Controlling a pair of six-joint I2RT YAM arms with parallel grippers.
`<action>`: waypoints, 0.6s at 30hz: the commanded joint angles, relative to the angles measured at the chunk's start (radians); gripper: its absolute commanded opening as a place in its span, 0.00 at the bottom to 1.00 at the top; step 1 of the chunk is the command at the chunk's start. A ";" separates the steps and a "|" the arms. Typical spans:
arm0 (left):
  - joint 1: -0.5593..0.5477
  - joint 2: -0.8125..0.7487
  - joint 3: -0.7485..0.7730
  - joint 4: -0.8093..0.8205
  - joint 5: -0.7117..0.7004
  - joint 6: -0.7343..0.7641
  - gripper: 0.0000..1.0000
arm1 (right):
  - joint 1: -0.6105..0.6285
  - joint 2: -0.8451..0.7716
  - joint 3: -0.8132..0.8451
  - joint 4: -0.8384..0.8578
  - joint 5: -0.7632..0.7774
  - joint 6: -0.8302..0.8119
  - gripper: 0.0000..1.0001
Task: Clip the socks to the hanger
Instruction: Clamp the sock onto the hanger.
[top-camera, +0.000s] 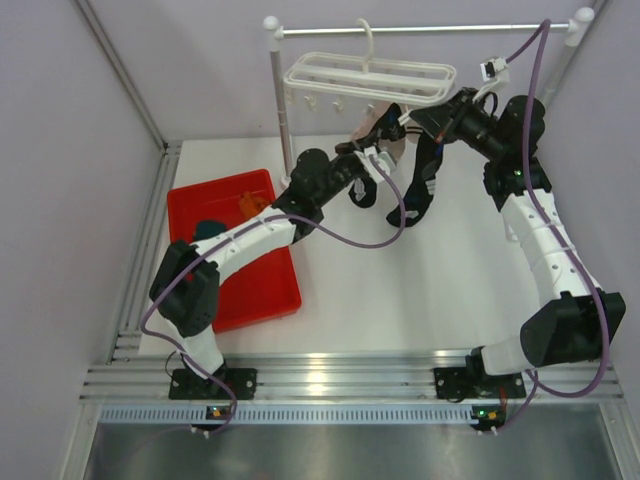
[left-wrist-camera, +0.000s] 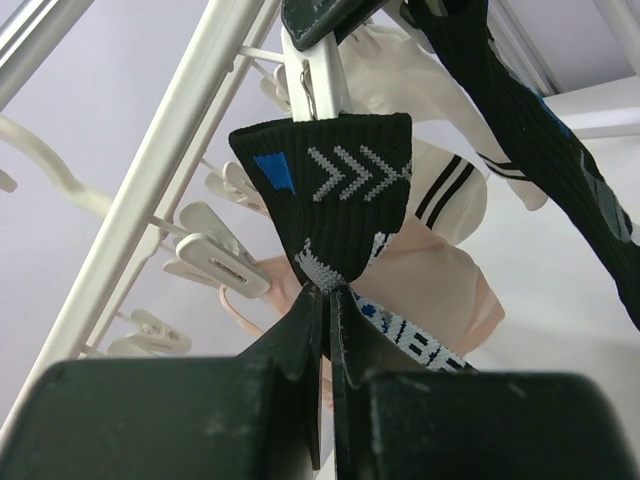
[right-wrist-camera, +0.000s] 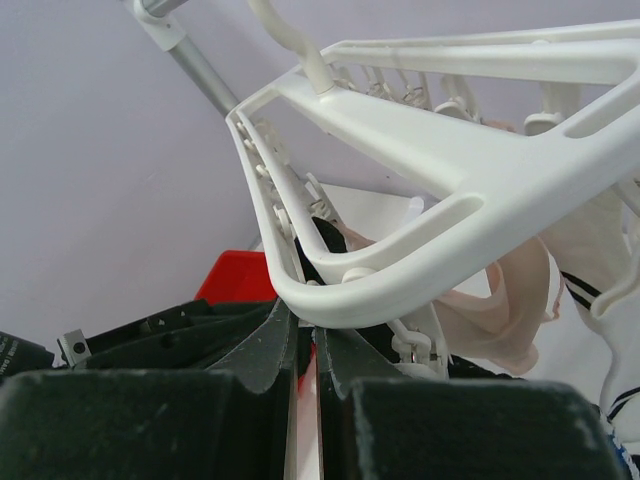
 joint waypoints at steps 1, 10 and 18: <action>-0.013 0.002 0.054 0.077 0.020 0.000 0.00 | -0.010 -0.005 0.022 0.022 -0.026 0.011 0.02; -0.030 0.005 0.057 0.075 0.021 0.000 0.01 | -0.012 -0.006 0.035 -0.007 -0.029 0.002 0.49; -0.036 -0.046 0.044 -0.030 0.026 -0.091 0.54 | -0.056 0.006 0.055 -0.007 0.000 0.011 0.53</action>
